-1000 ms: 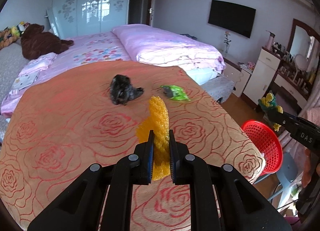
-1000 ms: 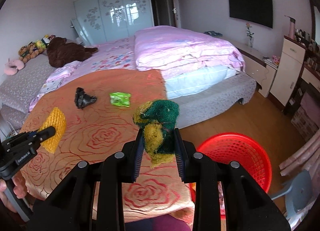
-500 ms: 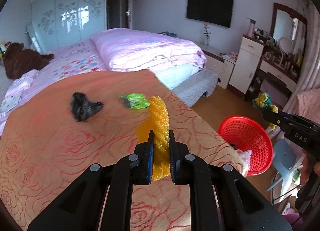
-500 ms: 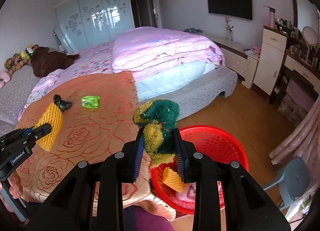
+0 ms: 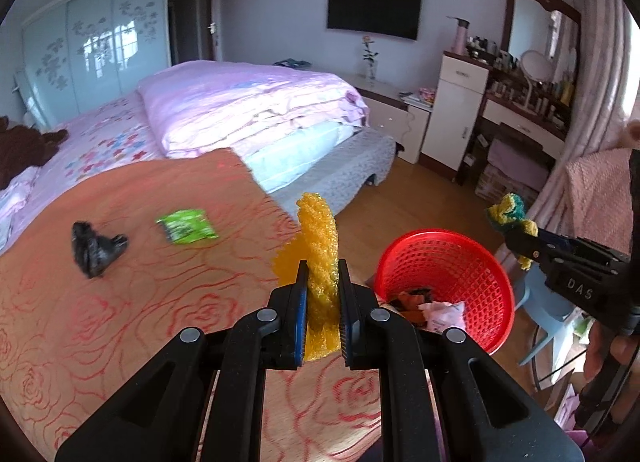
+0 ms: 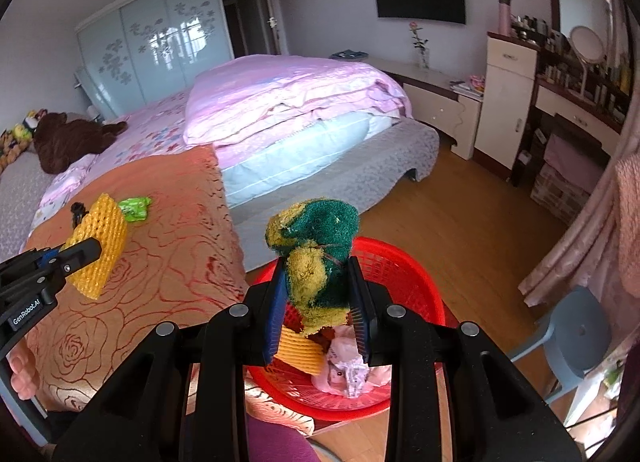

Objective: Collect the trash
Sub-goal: 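Carry the yellow net and green-yellow sponge with both tools over the red wastebasket, then open both tools to drop the net and sponge into the wastebasket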

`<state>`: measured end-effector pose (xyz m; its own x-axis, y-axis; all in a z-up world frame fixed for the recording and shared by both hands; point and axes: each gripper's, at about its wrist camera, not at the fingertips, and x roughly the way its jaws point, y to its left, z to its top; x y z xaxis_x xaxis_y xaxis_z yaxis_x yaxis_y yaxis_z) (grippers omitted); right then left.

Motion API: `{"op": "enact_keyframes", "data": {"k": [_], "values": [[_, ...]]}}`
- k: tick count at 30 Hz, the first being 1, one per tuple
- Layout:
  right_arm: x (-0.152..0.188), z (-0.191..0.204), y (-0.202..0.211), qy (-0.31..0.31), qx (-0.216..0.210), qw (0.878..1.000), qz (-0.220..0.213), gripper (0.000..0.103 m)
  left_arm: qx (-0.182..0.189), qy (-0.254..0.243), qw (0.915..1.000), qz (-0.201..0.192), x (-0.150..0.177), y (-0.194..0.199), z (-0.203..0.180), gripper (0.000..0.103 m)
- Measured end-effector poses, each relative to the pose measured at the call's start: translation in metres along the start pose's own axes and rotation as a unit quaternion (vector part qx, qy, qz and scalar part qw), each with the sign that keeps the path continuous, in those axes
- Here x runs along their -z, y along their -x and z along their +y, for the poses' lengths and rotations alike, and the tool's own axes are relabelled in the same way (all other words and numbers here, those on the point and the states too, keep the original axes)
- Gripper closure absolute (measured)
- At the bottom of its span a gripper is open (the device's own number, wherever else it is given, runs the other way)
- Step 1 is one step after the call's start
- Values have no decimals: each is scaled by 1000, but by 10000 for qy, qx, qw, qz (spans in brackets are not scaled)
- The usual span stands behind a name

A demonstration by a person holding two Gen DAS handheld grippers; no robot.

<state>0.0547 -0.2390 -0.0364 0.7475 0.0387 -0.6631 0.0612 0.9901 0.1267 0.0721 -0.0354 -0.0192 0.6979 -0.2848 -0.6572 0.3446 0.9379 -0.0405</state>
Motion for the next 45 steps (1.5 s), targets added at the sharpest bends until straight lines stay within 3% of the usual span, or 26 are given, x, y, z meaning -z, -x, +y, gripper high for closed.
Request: {"op": "enact_keyframes", "data": {"k": [15, 23, 33, 34, 39, 42, 45], "values": [[11, -45, -16, -556, 163, 9981, 232, 74, 459, -275, 9981, 318, -10, -42, -48, 91], [16, -56, -23, -631, 290, 9970, 338, 74, 898, -389, 9931, 641, -12, -70, -69, 91], [23, -53, -36, -583, 238, 9962, 603, 73, 1094, -461, 9883, 958, -5, -94, -80, 89], [25, -54, -38, -595, 236, 9959, 636, 73, 1103, -439, 9881, 976, -4, -94, -80, 88], [27, -55, -43, -646, 253, 9948, 752, 70, 1082, -405, 9892, 903, -5, -92, -76, 62], [28, -55, -45, -674, 260, 9942, 793, 61, 1096, -386, 9895, 862, -5, -90, -75, 54], [29, -55, -46, -669, 310, 9941, 800, 55, 1088, -354, 9897, 857, -4, -89, -74, 52]]}}
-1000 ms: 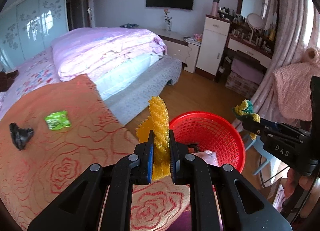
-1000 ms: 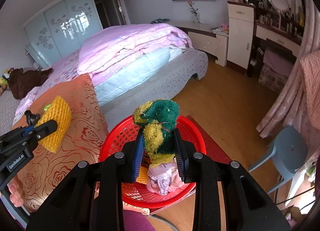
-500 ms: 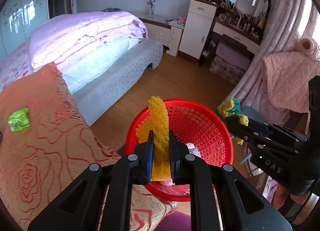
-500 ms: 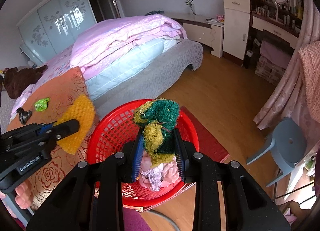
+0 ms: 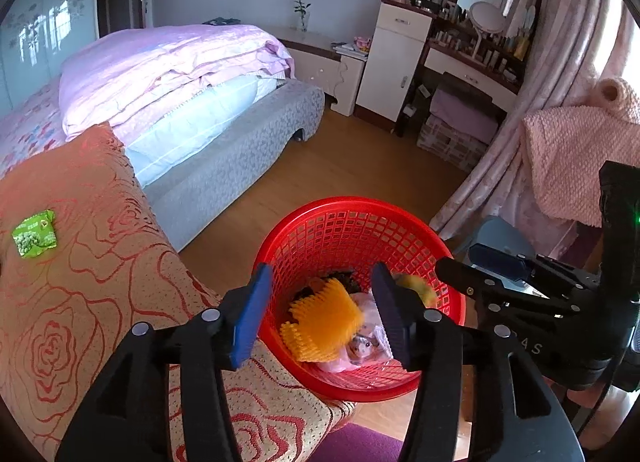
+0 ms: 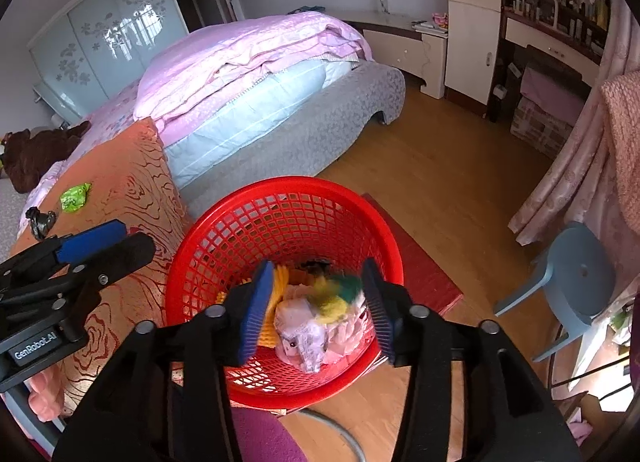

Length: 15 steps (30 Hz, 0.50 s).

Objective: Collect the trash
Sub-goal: 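Open both tools to drop the net and sponge into the wastebasket, then move both open tools back over the bedspread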

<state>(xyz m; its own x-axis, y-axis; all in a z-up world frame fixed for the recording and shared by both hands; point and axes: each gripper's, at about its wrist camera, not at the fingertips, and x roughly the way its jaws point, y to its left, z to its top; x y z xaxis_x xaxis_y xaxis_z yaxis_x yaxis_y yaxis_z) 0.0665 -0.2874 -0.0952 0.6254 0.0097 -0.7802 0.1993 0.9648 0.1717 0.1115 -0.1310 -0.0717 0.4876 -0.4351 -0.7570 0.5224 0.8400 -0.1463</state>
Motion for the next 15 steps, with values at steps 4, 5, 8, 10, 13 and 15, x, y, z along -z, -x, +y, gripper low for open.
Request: {"op": "enact_keyframes", "data": {"k": [4, 5, 8, 10, 13, 15], "values": [[0, -1, 0, -4, 87, 10000, -21, 54, -64, 113, 9999, -49, 5, 6, 8, 48], [0, -1, 1, 2, 117, 9999, -37, 54, -76, 158, 9998, -65, 6, 8, 11, 46], [-1, -1, 3, -7, 136, 9999, -98, 53, -149, 273, 9994, -119, 9, 15, 19, 42], [0, 1, 5, 2, 126, 9998, -160, 49, -233, 325, 9991, -172, 13, 21, 25, 41], [1, 8, 9, 86, 48, 9995, -293, 43, -382, 408, 9981, -256, 18, 30, 34, 37], [1, 13, 11, 155, -34, 9992, -358, 38, -512, 463, 9971, -318, 22, 38, 42, 36]]}}
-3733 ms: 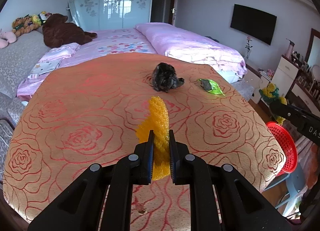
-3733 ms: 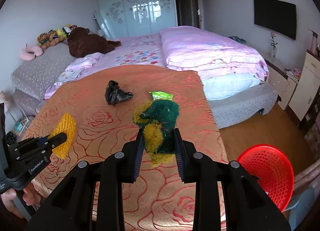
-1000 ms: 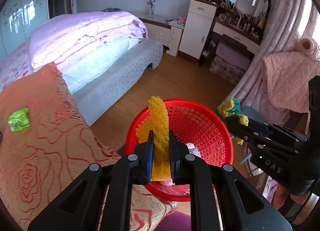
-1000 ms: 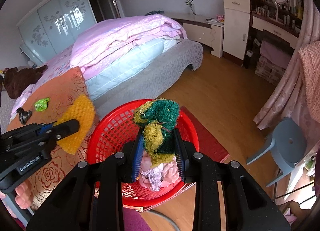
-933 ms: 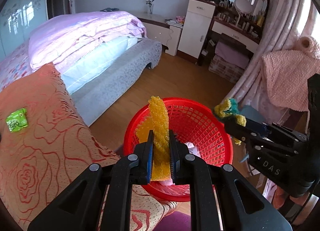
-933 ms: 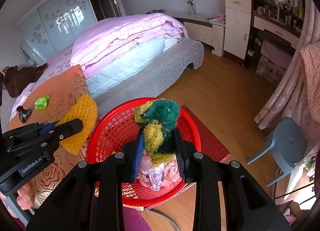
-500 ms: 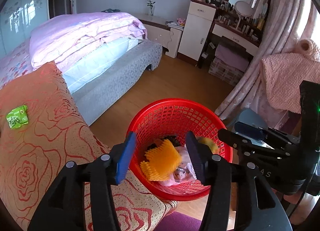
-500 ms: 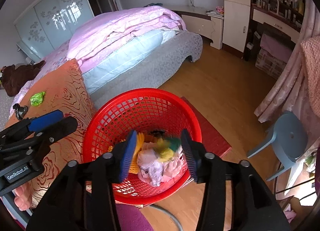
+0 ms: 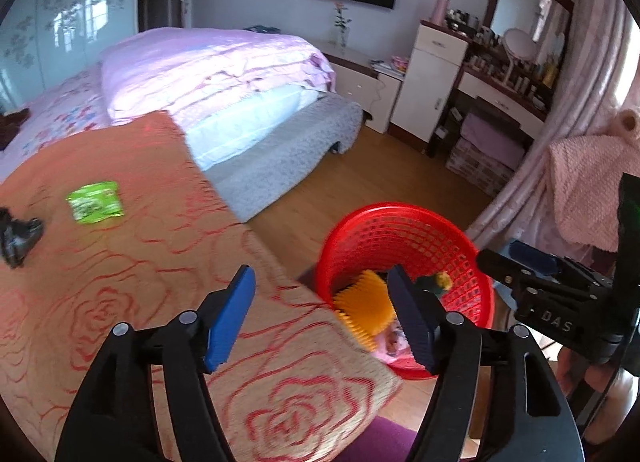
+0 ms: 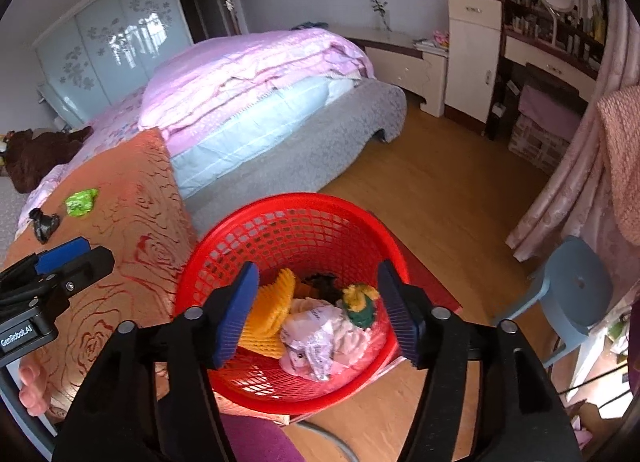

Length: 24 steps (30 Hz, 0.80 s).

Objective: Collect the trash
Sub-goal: 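Move both open tools back over the bedspread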

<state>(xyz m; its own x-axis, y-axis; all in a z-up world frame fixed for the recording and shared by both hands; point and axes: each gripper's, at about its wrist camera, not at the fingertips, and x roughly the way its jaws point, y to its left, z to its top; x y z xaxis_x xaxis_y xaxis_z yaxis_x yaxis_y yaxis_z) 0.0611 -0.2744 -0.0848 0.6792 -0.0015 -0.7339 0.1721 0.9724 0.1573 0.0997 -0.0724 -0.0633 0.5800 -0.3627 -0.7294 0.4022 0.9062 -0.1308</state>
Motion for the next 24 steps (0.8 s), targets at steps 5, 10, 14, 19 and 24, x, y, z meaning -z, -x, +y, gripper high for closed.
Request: {"op": "enact_keyframes", "data": {"k": [5, 10, 14, 19, 24], "values": [[4, 18, 4, 237, -141, 9995, -124, 28, -320, 140, 9993, -159, 5, 18, 24, 33], [8, 38, 5, 467, -243, 9984, -185, 24, -712, 367, 9964, -281, 8, 38, 56, 31], [11, 52, 6, 610, -318, 9975, -182, 23, -1147, 623, 9908, -367, 5, 53, 90, 30], [14, 69, 6, 767, -384, 9962, -127, 22, -1578, 1087, 9804, -460, 1, 71, 147, 28], [13, 86, 6, 930, -448, 9945, -150, 22, -1798, 1459, 9718, -453, 1, 82, 195, 28]]}}
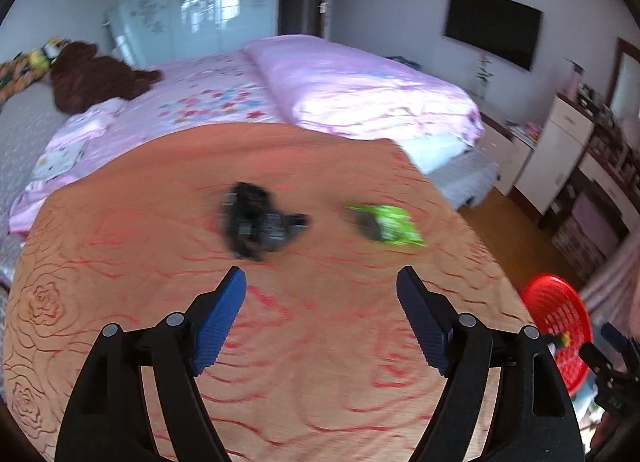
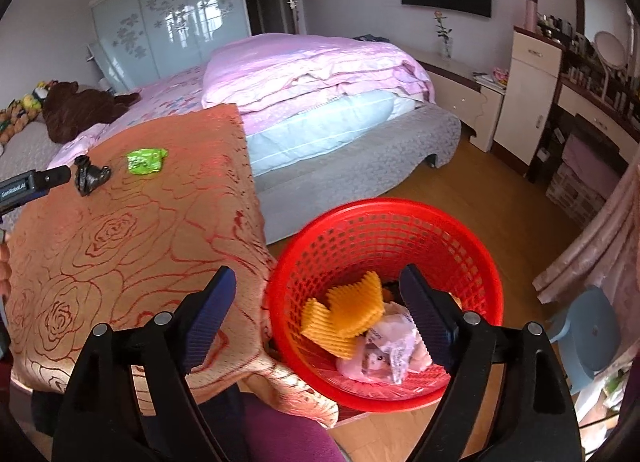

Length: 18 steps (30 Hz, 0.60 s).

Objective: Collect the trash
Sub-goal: 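Move both open tools back over the bedspread, then close the left tool on the black plastic bag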

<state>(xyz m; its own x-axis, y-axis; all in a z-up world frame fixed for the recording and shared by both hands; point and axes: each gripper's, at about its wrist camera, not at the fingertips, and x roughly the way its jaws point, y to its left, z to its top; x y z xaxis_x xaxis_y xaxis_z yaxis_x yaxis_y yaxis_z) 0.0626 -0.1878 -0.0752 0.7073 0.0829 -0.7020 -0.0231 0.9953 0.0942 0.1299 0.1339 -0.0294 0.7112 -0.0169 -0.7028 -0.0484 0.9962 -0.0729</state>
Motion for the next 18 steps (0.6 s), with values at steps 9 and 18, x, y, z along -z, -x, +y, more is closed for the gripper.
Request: {"op": "enact_keyframes", "data": {"k": [9, 18], "values": [[-15, 30, -9, 74, -346, 9994, -14, 22, -100, 406, 9989, 203, -18, -28, 44, 26], [-9, 40, -4, 178, -584, 9981, 43, 22, -159, 331, 9985, 398, -37, -74, 44, 26]]}}
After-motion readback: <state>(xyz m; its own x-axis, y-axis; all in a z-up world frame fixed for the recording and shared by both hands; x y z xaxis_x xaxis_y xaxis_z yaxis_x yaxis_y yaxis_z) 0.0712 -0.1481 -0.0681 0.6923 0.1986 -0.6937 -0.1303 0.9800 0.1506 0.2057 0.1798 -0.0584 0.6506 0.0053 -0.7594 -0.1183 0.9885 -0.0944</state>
